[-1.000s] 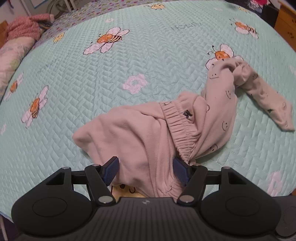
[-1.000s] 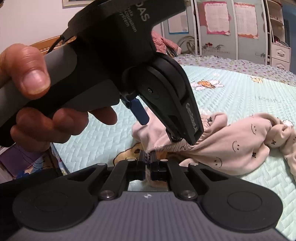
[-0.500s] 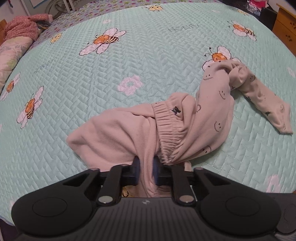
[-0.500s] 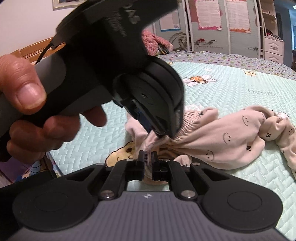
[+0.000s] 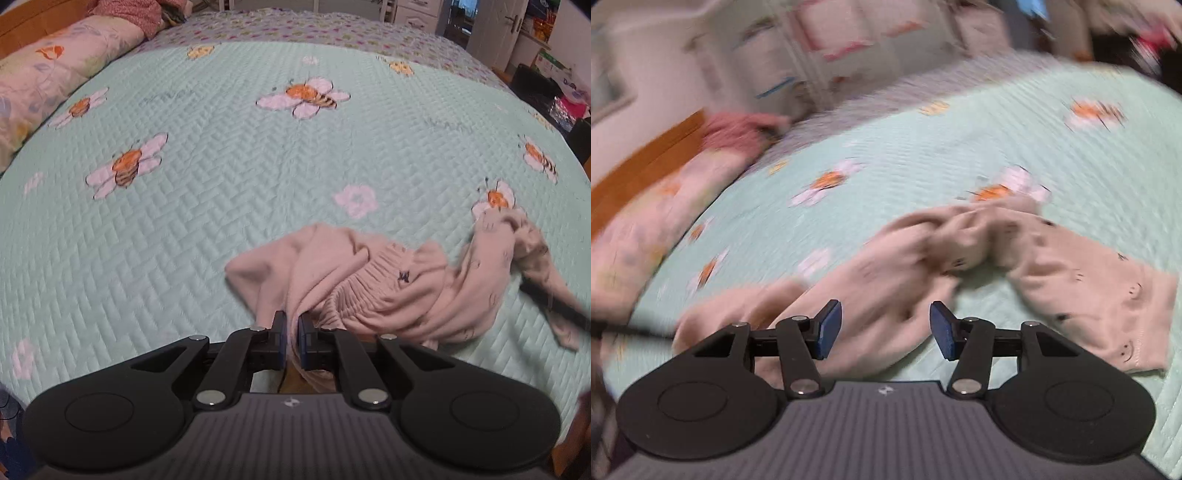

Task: Fold clothes

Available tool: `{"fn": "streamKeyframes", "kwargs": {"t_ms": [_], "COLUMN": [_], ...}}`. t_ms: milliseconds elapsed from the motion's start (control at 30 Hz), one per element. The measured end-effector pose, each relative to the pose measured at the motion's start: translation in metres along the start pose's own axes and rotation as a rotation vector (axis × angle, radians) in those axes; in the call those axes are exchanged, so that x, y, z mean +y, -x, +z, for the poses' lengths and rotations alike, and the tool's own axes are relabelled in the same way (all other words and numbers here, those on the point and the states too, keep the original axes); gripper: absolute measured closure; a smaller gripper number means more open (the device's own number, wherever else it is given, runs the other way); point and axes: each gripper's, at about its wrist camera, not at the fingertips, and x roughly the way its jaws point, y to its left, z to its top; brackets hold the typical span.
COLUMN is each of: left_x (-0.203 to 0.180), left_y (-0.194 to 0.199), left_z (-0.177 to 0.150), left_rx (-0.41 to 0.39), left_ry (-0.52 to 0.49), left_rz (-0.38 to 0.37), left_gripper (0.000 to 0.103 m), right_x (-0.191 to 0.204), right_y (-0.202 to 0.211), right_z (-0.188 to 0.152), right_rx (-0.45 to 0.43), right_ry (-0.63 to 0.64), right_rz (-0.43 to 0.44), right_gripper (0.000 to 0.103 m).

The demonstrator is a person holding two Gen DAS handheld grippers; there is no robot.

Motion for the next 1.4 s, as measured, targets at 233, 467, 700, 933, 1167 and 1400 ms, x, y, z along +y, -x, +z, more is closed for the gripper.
{"fn": "streamKeyframes", "kwargs": {"t_ms": [233,467,700,933,1167,1400], "left_x": [0.010,0.019,0.031,0.019,0.004,0.004], "left_y": [0.000,0.010,0.038,0.039,-0.019,-0.019], "left_z": [0.000,0.026,0.061,0.060,0.009,-0.026], "left_rx": [0.010,-0.039,-0.169,-0.207,0.028,0.070], "left_ry": [-0.001,0.016,0.067,0.035,-0.034,-0.131], "left_rz": [-0.014,0.009,0.017,-0.060,-0.105,-0.154], "left_gripper": [0.096,0.096,0.096,0.096,0.096,0.091], "right_x": [0.008,0.012,0.026,0.015,-0.090,-0.160], "right_y": [-0.066,-0.070,0.068,0.136,0.070,0.068], "right_z": [0.038,0.072,0.188,0.220,0.129,0.031], "right_rx": [0.171,0.114,-0.314,-0.444,-0.134,0.045], "right_ry": [-0.092,-0.141,-0.178,-0.060,-0.204,-0.428], "right_rz": [-0.050,0.055,0.344,0.310,-0.049,-0.203], "right_gripper": [0.042,0.086,0.086,0.086,0.085,0.070]}}
